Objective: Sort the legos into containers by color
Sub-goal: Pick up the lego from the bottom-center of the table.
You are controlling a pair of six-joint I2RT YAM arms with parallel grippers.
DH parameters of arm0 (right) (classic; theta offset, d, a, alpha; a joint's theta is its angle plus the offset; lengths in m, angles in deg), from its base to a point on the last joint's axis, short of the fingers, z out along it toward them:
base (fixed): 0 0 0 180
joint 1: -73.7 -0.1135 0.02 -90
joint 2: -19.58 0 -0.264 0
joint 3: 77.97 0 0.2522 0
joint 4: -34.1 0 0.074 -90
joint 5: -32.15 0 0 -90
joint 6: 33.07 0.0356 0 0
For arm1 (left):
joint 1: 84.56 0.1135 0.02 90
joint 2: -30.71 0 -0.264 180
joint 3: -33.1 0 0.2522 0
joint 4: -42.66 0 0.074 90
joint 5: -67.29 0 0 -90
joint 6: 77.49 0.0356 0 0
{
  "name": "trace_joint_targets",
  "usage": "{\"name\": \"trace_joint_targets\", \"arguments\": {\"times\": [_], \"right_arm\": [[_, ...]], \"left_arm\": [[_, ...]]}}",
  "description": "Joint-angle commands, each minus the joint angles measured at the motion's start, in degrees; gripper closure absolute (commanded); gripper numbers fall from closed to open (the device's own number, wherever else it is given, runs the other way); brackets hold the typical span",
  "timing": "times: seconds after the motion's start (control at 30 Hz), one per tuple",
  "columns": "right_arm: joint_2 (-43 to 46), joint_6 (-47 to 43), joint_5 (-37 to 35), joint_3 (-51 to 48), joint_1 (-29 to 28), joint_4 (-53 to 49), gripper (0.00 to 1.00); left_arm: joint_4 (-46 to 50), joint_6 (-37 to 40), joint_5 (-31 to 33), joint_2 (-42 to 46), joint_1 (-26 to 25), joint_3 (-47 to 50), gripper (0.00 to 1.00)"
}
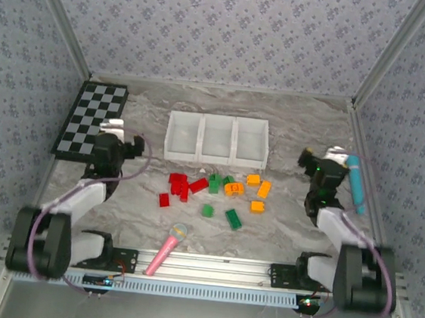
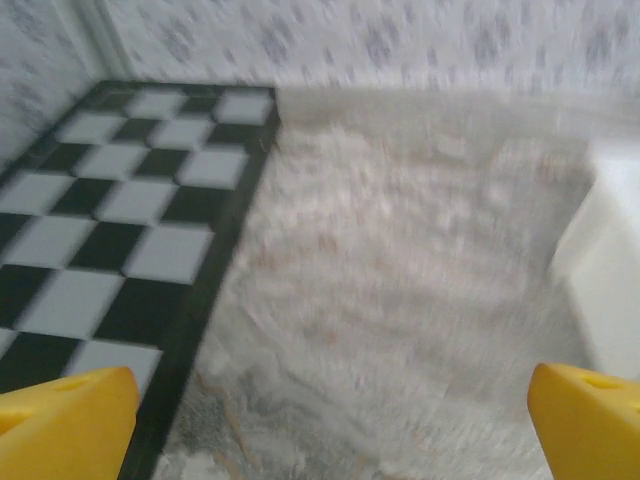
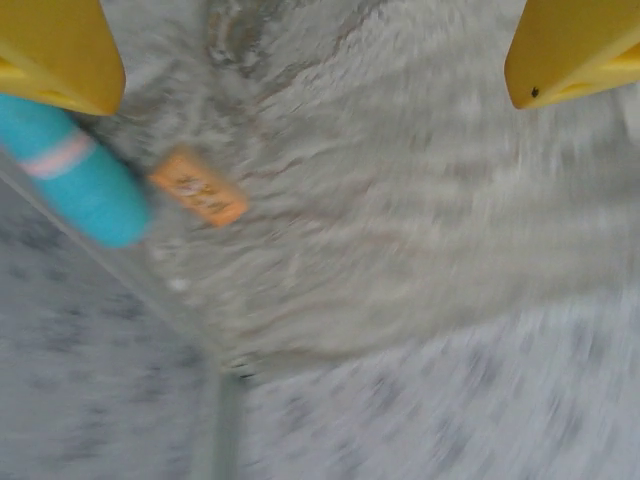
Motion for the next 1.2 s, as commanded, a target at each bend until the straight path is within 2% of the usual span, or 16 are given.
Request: {"name": "trace_joint_targets", "arguments": {"times": [0.0, 0.07, 0.13, 0.2, 0.27, 0.37, 0.47, 0.53, 0.63, 0.87, 1.17], "right_arm": [[9.6, 24.3, 0.9, 5.8, 8.2, -24.7, 0.0], [12.1, 24.7, 12.3, 9.2, 11.2, -30.8, 0.0], [12.0, 22.8, 22.7, 15.2, 11.3, -38.4, 0.01], [9.7, 21.5, 30.6, 22.1, 9.6, -49.1, 0.0], [6.3, 18.1, 34.1, 28.2, 6.7, -60.8, 0.02], [1.5, 16.7, 32.1, 33.5, -1.8, -74.7, 0.04], [-1.6, 18.2, 24.9, 33.3, -15.2, -81.1, 0.06], [-4.1, 20.3, 21.8, 32.8, -22.1, -83.7, 0.06], [-7.6, 24.2, 21.2, 31.3, -28.2, -83.8, 0.06], [-19.5, 25.3, 17.4, 32.4, -35.6, -84.0, 0.08], [-26.4, 24.3, 17.6, 32.5, -36.3, -81.3, 0.18]], "left_arm": [[25.3, -15.9, 8.0, 8.6, 0.8, -8.8, 0.0], [34.2, -19.1, 6.7, 11.9, 0.6, -11.7, 0.0], [43.0, -21.4, 3.6, 15.9, 0.6, -14.6, 0.0], [51.5, -22.5, 0.0, 19.4, 0.4, -17.3, 0.0], [59.4, -23.3, -3.0, 22.7, 0.1, -19.3, 0.0], [71.3, -25.0, -7.1, 26.6, -0.1, -21.1, 0.0], [80.6, -25.1, -12.1, 29.0, -0.7, -22.0, 0.0], [83.3, -24.8, -13.6, 29.9, -3.3, -23.3, 0.0], [84.0, -23.3, -15.6, 30.3, -6.0, -23.8, 0.0], [83.2, -21.5, -16.1, 28.4, -7.3, -23.3, 0.0], [82.2, -19.9, -17.9, 27.9, -7.8, -22.8, 0.0]]}}
